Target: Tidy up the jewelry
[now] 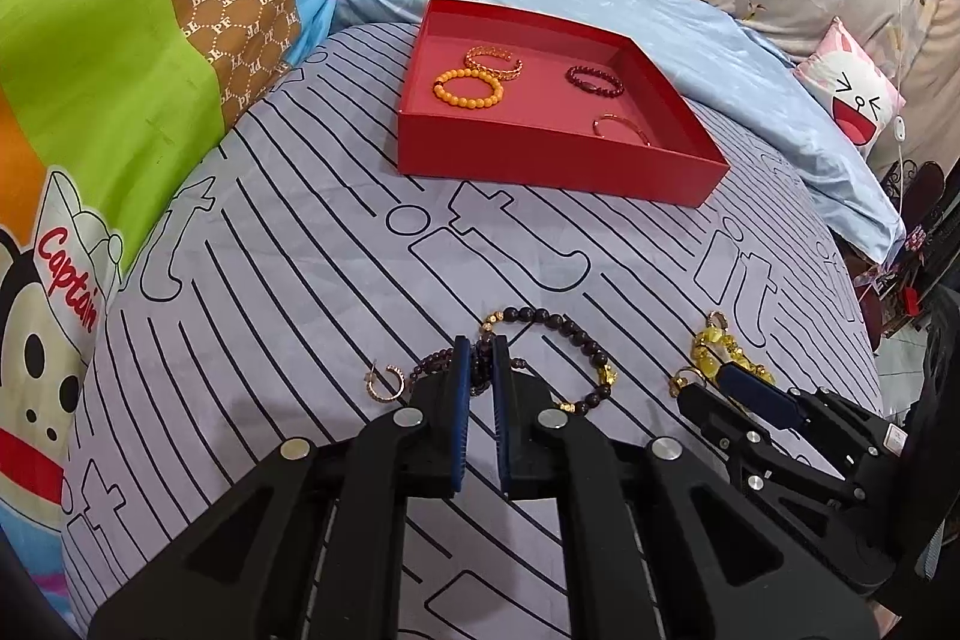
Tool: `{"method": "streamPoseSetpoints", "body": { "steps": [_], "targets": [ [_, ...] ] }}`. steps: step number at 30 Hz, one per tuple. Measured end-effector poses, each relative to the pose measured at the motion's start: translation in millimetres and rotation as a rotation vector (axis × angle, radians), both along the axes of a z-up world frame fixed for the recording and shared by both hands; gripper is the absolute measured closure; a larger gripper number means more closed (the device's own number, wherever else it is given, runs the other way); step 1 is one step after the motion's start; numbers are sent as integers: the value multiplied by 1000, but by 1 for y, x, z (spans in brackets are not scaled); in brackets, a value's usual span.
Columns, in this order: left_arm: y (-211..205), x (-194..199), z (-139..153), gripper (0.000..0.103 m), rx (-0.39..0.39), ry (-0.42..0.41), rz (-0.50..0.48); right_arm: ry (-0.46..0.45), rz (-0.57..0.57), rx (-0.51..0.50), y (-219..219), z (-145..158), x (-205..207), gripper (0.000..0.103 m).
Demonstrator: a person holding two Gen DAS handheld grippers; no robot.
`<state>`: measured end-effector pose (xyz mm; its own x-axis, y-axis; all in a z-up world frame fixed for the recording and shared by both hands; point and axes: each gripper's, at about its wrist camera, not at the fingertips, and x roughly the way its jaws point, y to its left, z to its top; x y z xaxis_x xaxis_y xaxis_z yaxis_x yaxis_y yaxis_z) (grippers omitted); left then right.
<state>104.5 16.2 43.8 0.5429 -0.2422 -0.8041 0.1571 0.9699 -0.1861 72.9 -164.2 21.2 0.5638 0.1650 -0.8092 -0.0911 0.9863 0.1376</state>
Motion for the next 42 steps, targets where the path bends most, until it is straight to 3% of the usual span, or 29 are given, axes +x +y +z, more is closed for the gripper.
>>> {"method": "streamPoseSetpoints", "body": {
  "steps": [2, 7, 29, 42],
  "targets": [
    [0, 3, -1, 96, -1, 4, 0, 7, 3, 3, 1, -2, 3, 87],
    [1, 6, 3, 96, -12, 1, 2, 9, -5, 23, -3, -2, 3, 100],
    [2, 5, 40, 96, -30, -51, -35, -75, -54, 54, -28, 43, -5, 101],
    [-7, 55, 76, 96, -10, -135, -58, -173, -31, 45, -34, 87, 52, 101]
  ]
}}
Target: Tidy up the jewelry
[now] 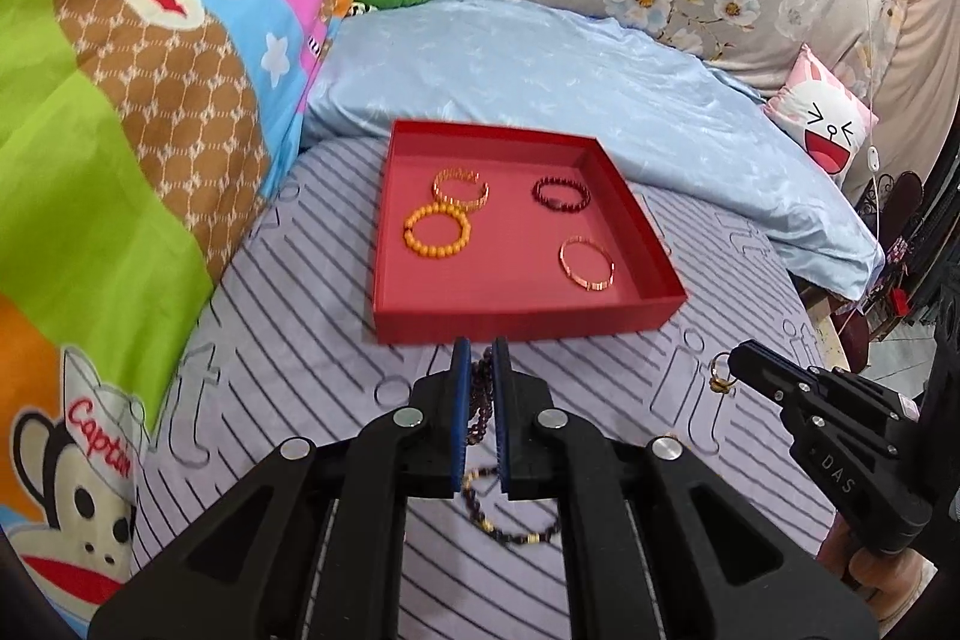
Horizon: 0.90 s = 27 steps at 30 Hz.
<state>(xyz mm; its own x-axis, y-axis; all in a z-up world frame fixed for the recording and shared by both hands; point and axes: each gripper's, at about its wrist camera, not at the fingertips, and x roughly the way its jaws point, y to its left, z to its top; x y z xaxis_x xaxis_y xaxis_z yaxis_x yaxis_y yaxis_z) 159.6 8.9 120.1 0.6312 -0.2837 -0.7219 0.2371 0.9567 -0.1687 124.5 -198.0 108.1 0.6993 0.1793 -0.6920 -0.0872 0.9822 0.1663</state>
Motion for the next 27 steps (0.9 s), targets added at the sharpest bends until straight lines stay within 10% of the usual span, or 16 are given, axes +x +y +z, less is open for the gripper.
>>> {"method": "streamPoseSetpoints", "body": {
  "steps": [13, 19, 27],
  "targets": [
    [-4, 68, 13, 96, -1, -31, 24, -20, 18, -21, 7, 9, 72, 101],
    [8, 51, -31, 73, 21, 44, 31, 2, 22, -12, 8, -4, 71, 101],
    [4, 52, -100, 71, 0, 184, 36, 36, 12, -4, 7, -20, 73, 101]
  ]
}}
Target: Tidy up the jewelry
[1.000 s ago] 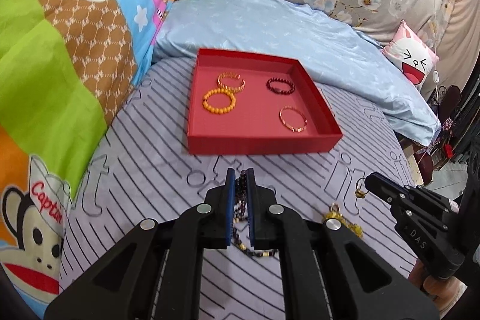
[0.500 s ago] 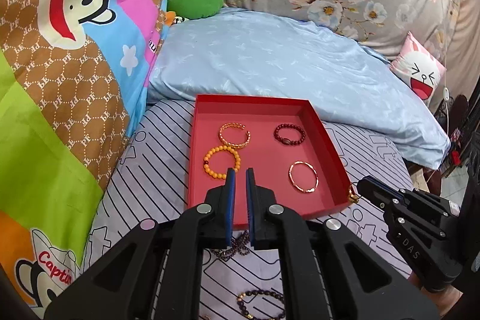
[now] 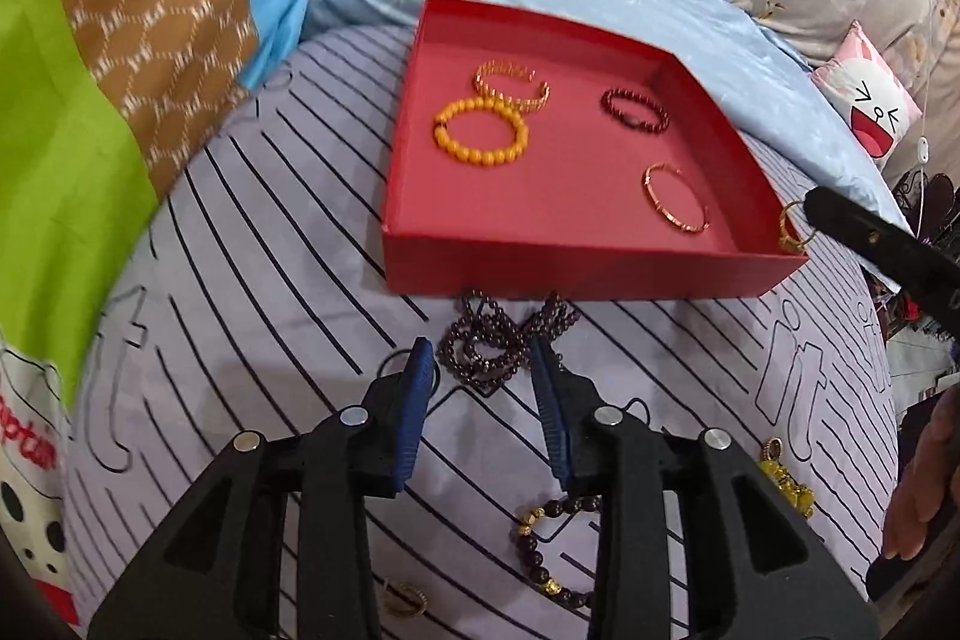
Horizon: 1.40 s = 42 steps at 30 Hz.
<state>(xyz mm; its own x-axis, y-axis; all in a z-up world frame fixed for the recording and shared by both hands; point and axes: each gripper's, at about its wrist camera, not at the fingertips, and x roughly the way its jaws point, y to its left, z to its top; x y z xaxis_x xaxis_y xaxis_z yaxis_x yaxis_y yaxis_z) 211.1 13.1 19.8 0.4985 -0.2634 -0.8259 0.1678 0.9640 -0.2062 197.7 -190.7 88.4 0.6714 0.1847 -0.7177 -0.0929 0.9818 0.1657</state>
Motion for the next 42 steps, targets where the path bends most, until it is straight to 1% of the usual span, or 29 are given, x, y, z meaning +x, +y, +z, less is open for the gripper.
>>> {"method": "streamPoseSetpoints", "body": {
  "steps": [3, 5, 7, 9, 10, 11, 12, 16, 20, 23, 28, 30, 34, 37, 42],
  "targets": [
    [-6, 2, -7, 72, -7, -3, -5, 0, -3, -1, -1, -1, 1, 101],
    [-8, 4, -10, 72, -28, 4, -12, 3, -5, 1, -1, -2, 2, 101],
    [-10, 7, -11, 72, -33, -7, -9, 8, -5, 2, -1, -4, 3, 101],
    [-13, 9, -11, 79, -31, -14, -16, 14, -5, 3, -1, -7, 3, 101],
    [-14, 11, -12, 92, -33, -10, -22, 16, -5, 4, -1, -8, 3, 101],
    [-14, 12, -13, 98, -41, 2, -29, 17, -5, 5, -1, -9, 3, 101],
    [-14, 12, -14, 98, -51, 8, -30, 19, -5, 6, -1, -10, 3, 101],
    [-14, 8, -14, 98, -46, -1, -35, 24, -6, 8, -1, -11, 2, 101],
    [-10, 0, -2, 98, -58, -14, -41, 19, -4, 8, 0, -9, 2, 101],
    [-10, -4, 14, 98, -76, -28, -57, 9, -3, 11, -1, -4, 3, 101],
    [-12, -6, 54, 98, -91, -88, -89, -8, -3, 8, -2, 4, 10, 101],
    [-13, -2, 72, 98, -107, -121, -98, -12, -4, 11, -3, 6, 16, 101],
    [-20, 14, 95, 98, -105, -175, -104, -3, 3, 14, -1, 5, 30, 101],
    [-27, 32, 99, 98, -96, -193, -101, 10, 10, 15, 3, -1, 41, 101],
    [-35, 60, 82, 98, -81, -159, -87, 42, 23, 33, 10, -16, 56, 101]
  ]
}}
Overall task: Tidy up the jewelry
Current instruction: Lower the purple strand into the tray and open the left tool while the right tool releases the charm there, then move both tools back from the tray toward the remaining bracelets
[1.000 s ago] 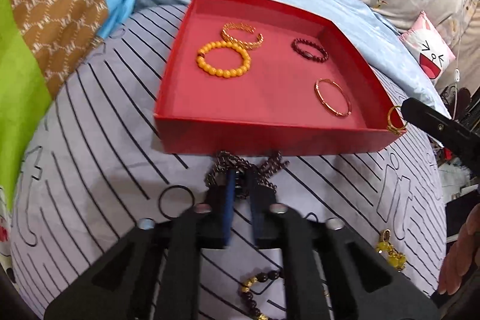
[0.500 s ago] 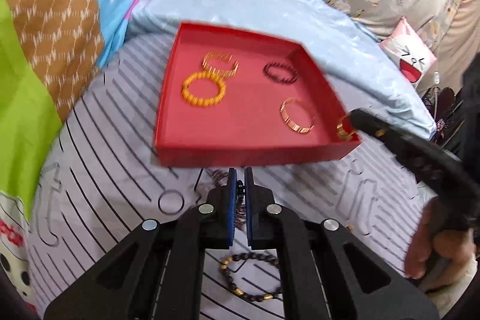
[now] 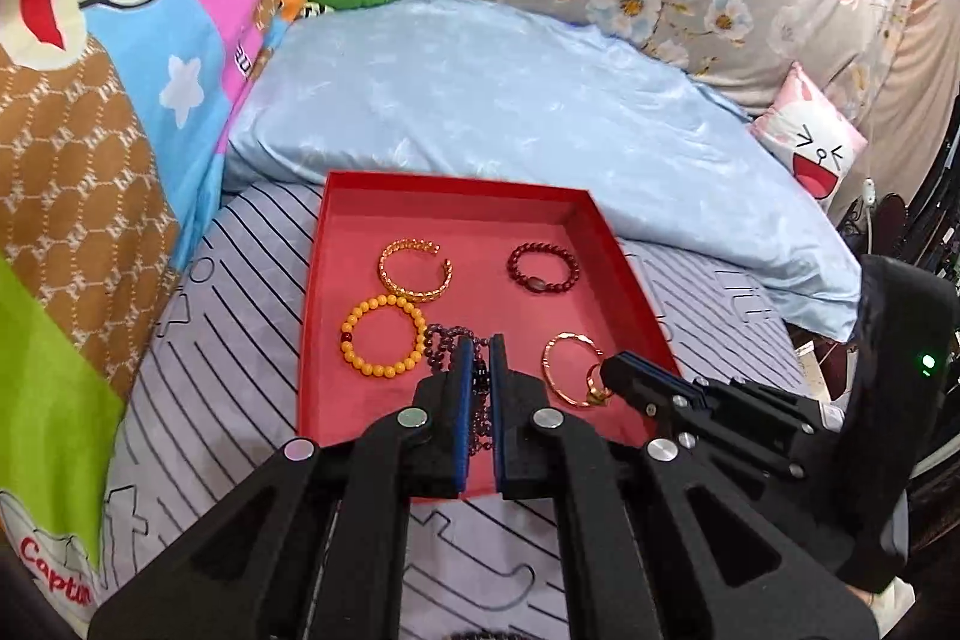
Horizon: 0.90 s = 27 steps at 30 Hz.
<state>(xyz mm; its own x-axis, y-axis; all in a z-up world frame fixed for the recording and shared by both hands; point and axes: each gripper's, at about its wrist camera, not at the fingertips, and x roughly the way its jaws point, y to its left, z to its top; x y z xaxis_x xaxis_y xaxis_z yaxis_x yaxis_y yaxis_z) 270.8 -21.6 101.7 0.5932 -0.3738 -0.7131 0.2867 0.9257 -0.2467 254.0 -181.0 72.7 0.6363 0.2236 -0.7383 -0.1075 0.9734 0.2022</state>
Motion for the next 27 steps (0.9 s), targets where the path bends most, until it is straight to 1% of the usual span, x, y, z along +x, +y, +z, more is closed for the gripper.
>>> {"method": "streamPoseSetpoints", "body": {
  "steps": [7, 9, 10, 11, 12, 13, 14, 16, 19, 23, 27],
  "targets": [
    [1, 18, -27, 98, 7, 57, 29, 60, 8, -1, 7, -26, 11, 101],
    [3, 19, -29, 97, 12, 58, 39, 63, -4, -12, 6, -28, 11, 91],
    [4, 19, -30, 93, 15, 56, 46, 56, -13, -16, 5, -28, 9, 79],
    [5, 19, -30, 84, 20, 53, 51, 50, -19, -18, 5, -26, 8, 65],
    [6, 18, -30, 78, 25, 51, 57, 35, -31, -21, 2, -24, 5, 61],
    [9, 16, -29, 69, 28, 48, 71, 24, -39, -24, 1, -21, 3, 58],
    [11, 15, -29, 66, 28, 44, 79, 18, -44, -25, -1, -18, 1, 58],
    [15, 11, -28, 65, 29, 43, 88, 12, -51, -24, -5, -14, -3, 58],
    [21, 1, -26, 64, 52, 33, 105, -4, -62, -30, -11, -8, -15, 57],
    [29, -22, -26, 64, 68, 21, 112, -24, -75, -51, -17, -2, -38, 56],
    [36, -44, -30, 64, 78, 33, 119, -16, -86, -35, -22, -3, -59, 56]
  ]
}}
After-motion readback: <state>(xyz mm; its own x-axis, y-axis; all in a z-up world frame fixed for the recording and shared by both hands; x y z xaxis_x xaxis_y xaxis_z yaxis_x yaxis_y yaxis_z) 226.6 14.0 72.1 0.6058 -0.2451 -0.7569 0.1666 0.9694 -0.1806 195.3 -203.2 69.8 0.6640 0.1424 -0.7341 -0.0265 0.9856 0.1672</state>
